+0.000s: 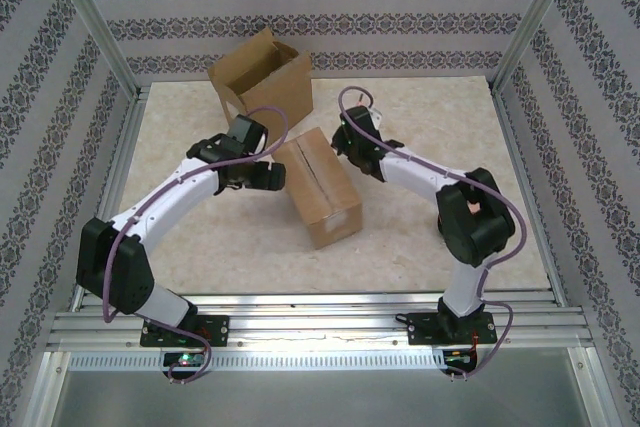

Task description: Unpack the express box

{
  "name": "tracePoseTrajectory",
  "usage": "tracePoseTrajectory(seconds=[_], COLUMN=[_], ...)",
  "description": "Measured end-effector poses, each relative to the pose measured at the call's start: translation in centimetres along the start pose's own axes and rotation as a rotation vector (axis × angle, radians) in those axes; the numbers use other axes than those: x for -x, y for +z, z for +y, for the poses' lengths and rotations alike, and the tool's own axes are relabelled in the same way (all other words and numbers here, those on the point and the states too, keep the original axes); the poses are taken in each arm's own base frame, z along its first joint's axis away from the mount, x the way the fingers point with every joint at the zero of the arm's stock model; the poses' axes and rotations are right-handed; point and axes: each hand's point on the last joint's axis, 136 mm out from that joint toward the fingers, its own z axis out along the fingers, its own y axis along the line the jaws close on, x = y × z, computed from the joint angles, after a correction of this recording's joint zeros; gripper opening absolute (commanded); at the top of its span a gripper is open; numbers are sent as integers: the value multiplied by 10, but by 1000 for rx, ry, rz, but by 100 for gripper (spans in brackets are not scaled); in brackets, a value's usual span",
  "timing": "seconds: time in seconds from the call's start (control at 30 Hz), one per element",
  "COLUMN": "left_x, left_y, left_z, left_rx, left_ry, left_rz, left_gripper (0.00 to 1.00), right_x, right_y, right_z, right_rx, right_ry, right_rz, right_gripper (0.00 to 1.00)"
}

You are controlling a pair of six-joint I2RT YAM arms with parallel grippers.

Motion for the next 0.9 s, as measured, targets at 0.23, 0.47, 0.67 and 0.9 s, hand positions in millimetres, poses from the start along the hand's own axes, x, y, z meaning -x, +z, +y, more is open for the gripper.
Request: tracePoseTrajectory(seconds=[0.23,0.47,0.67,0.9], left_x=[-42,-43,-20,16], left_y=[3,-17,-33,-57], left_z=[-34,-37,-47,-62], left_rx=[-62,-87,-113,-150], left_ry=[55,48,47,67], left_rz=[100,70,7,-74], left_gripper=[92,94,95,96], right_x=[-12,-17,13,57], right_y=[9,10,11,-1], right_z=[68,52,30,13], right_rx=[196,156,96,29], right_ry=[-92,-140,-146,-187], right_rz=[126,179,156,71], right_gripper=[0,0,0,0])
